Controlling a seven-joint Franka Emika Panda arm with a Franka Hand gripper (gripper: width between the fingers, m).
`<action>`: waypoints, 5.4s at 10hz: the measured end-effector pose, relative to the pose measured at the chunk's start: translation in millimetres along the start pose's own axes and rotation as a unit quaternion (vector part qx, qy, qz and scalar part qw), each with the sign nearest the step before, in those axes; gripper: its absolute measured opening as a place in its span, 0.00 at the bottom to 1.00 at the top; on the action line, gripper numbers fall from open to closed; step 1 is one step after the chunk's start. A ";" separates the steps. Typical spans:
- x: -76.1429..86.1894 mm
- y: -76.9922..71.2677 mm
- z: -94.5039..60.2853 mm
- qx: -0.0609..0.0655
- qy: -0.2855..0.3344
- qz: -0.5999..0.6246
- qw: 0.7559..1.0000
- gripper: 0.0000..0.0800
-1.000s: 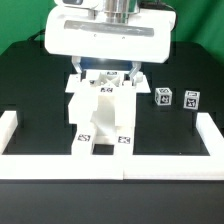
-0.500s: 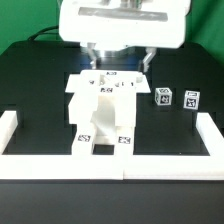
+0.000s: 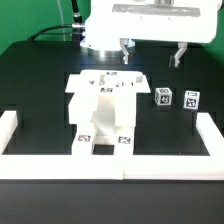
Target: Assemble chair
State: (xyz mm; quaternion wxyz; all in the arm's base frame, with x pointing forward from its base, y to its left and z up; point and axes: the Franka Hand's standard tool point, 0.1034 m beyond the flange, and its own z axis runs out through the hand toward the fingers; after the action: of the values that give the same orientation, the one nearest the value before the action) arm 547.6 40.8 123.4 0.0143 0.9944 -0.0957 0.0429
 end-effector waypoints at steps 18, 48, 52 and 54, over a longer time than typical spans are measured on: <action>-93.8 -117.5 60.2 -0.014 0.005 0.055 0.998 0.81; -39.9 -75.2 -2.0 -0.009 -0.030 -0.022 0.999 0.36; -29.8 -63.0 -12.4 -0.010 -0.042 -0.045 0.998 0.36; 0.5 -40.1 -37.9 -0.012 -0.059 -0.066 0.996 0.36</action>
Offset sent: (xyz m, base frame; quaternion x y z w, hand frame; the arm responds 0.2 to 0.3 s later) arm 0.0000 0.0000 0.0000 0.0000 0.0000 0.0000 1.0000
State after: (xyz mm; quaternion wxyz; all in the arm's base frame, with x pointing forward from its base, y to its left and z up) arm 552.6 81.4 160.4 0.0233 0.9991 -0.0308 -0.0178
